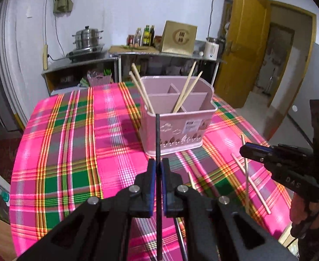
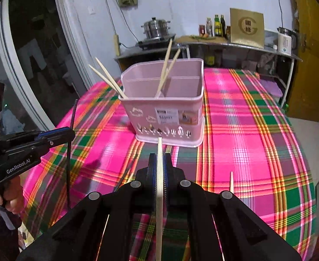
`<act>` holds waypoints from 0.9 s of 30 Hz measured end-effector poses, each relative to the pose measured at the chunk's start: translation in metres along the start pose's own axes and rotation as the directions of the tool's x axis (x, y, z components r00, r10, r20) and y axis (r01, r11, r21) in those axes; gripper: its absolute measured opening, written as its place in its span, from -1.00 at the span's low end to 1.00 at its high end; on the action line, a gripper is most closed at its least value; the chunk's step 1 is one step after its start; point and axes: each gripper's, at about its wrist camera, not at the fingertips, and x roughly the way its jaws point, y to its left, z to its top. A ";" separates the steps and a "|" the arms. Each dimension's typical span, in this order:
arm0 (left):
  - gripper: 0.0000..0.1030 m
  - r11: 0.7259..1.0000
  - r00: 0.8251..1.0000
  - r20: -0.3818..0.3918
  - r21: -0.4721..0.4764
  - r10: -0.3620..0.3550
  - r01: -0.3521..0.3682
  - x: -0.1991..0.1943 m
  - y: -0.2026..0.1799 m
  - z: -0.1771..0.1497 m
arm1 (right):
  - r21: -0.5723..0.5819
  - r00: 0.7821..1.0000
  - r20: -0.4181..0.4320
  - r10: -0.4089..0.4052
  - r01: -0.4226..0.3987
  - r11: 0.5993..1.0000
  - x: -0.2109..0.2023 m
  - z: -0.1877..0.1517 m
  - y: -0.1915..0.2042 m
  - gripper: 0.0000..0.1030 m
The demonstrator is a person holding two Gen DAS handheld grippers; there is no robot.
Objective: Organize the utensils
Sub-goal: 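Lift both held chopsticks and carry them over the pink basket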
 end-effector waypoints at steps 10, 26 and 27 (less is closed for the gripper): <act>-0.90 1.000 0.997 0.068 0.022 -0.018 0.016 -0.038 -0.009 0.003 | -0.032 0.996 0.082 0.016 -0.014 0.999 -0.039 0.003 0.006 -0.89; -0.90 0.999 0.993 0.104 0.018 -0.048 0.046 -0.046 -0.013 0.032 | -0.070 0.988 0.154 0.021 -0.010 0.997 -0.060 0.028 0.008 -0.89; -0.90 0.999 0.993 0.103 0.019 -0.051 0.049 -0.045 -0.014 0.035 | -0.071 0.988 0.154 0.026 -0.015 0.997 -0.059 0.031 0.008 -0.89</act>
